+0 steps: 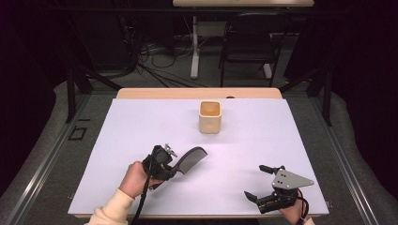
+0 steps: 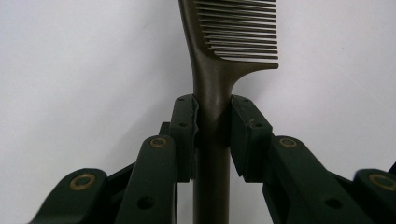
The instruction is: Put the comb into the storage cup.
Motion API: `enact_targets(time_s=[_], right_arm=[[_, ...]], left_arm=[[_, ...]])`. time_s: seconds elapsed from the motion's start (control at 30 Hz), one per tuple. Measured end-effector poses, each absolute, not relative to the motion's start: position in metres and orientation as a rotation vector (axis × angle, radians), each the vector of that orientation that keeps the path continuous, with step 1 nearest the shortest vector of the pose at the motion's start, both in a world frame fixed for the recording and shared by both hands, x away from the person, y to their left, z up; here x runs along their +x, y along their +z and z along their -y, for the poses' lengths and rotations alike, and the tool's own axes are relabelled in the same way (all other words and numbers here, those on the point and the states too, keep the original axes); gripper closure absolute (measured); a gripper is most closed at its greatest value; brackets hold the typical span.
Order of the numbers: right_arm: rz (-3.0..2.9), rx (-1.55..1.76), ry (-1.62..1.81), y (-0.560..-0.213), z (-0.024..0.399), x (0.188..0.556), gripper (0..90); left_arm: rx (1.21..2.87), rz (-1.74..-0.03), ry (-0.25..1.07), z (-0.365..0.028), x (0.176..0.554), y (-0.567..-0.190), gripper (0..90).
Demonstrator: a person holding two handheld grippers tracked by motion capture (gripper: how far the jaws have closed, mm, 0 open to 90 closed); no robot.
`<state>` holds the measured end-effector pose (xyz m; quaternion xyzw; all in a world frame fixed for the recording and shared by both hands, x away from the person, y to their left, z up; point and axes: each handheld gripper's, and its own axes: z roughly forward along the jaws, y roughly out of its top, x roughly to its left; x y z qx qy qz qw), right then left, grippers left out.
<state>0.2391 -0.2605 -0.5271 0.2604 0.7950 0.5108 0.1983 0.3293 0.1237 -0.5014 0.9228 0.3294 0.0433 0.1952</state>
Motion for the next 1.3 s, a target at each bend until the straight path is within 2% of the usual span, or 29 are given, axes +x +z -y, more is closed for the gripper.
enact_targets(time_s=[1.3], right_arm=[[-2.218,0.737,1.427,-0.527,0.261,0.240,0.0]], left_arm=[[2.371,-0.952,0.206,-0.152,0.348,-0.495,72.5]])
